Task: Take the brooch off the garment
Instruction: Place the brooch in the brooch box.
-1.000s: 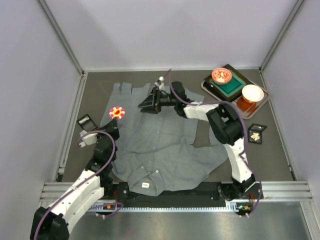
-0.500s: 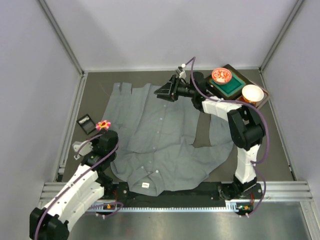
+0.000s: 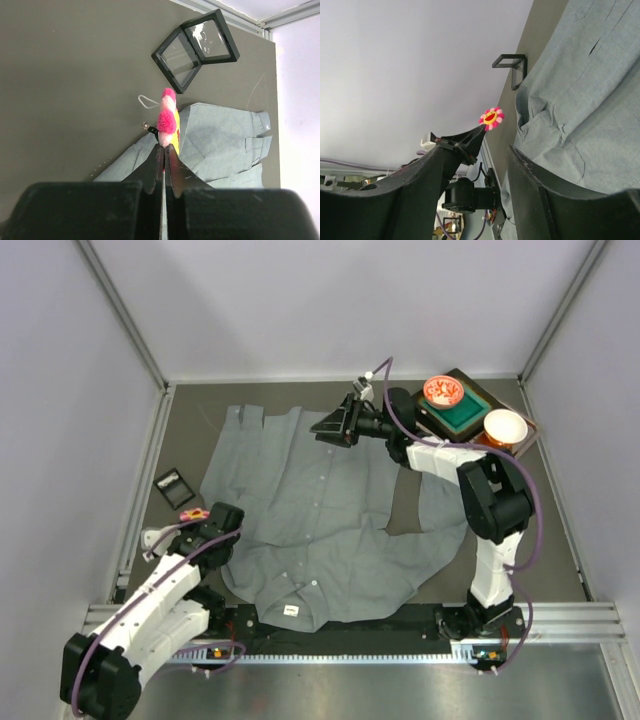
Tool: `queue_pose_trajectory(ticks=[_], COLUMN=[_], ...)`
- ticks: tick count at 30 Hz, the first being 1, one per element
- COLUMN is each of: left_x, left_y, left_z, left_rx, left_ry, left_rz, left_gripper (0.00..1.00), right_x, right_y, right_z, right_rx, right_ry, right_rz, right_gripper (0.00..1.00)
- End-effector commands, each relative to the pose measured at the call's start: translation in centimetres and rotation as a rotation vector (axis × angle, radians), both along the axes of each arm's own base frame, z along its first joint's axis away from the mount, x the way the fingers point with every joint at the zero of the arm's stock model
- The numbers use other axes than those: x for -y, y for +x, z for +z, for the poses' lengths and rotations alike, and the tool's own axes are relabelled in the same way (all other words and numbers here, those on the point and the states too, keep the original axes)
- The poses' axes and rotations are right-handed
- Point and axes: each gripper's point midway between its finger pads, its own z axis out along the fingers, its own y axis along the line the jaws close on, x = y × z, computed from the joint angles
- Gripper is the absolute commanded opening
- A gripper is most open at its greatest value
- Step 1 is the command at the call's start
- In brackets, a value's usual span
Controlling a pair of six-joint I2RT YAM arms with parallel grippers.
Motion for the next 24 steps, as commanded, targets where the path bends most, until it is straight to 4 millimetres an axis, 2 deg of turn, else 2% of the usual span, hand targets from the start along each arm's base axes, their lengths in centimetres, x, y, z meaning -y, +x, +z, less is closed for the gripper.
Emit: queue_pose_trajectory(ticks=[1, 3, 17, 24], left_x=[-1.6, -1.4, -2.1, -3.1], left_y=[1.1, 1.9, 4.1, 4.7], left_z=[2.5, 3.0, 1.0, -0.1], left_rx=[0.348, 0.393, 0.453, 0.460], left_ry=[-0.129, -0.130, -0.199, -0.223], left_rz=[0.226, 0.221, 0.283, 0.310], left_gripper=[0.00, 0.00, 0.00, 0.00], right_x=[0.2, 0.2, 0.4, 0.6], right_y=[-0.9, -0.9, -0.2, -0.2], right_z=[3.7, 3.6, 2.2, 2.4], right_rx=[0.106, 0.105, 0.082, 0.087], right_ry=[0.055, 0.053, 0.055, 0.068], right_rz=[0.014, 0.015, 0.005, 0.004], right_gripper=[0.53, 0.53, 0.53, 0.52])
